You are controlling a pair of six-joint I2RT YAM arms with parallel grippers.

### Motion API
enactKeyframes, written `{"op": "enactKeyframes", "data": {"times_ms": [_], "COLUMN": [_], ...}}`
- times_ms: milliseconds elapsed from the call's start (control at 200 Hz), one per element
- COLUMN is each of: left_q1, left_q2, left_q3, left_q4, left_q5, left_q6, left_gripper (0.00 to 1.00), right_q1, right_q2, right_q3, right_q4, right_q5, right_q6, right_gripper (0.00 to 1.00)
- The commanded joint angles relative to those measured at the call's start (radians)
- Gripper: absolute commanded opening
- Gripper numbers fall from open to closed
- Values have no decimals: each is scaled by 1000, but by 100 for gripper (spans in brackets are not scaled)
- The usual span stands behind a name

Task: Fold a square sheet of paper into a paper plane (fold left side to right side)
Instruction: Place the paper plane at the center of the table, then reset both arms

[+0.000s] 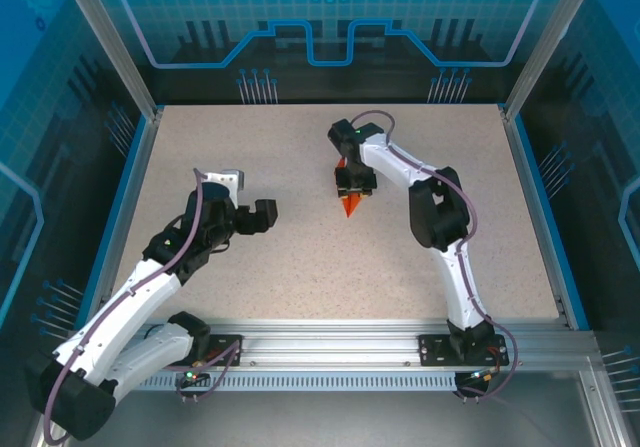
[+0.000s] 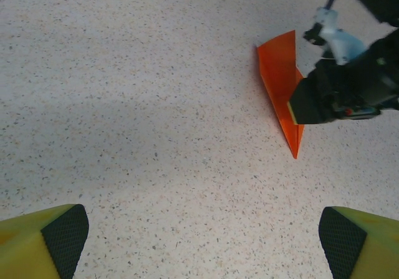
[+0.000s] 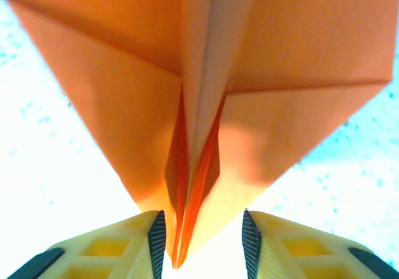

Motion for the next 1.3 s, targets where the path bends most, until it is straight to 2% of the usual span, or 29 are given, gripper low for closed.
{"op": "enactKeyframes", "data": {"times_ms": [0, 315, 450, 610, 780, 1005, 1295], "left_q1": [17, 57, 61, 63, 65, 66, 83], "left_q2": [7, 35, 53, 64, 65, 71, 105], "left_q3": [38, 32, -2, -45, -83, -121, -184], "left_q4": [6, 35, 113, 172, 218, 263, 339], "left_q5": [-29, -77, -99, -115, -200, -316, -400], "left_q6": [-34, -73, -28, 24, 18, 67, 151], "left_gripper": [99, 99, 99, 99, 99, 99, 99], "right_q1": [14, 16, -5, -64, -152, -276, -427], "right_q2": [-115, -455, -616, -800, -948, -1077, -1118], "right_q3": [-44, -322, -463, -634, -799, -1010, -1339], "right_q4": [-29, 72, 142, 253, 365, 544, 984], "right_q5": [18, 89, 143, 172, 174, 176, 176], "right_q6": [-19, -90, -123, -147, -155, -180, -343], "right_gripper": [46, 62, 71, 85, 100, 100, 100]}}
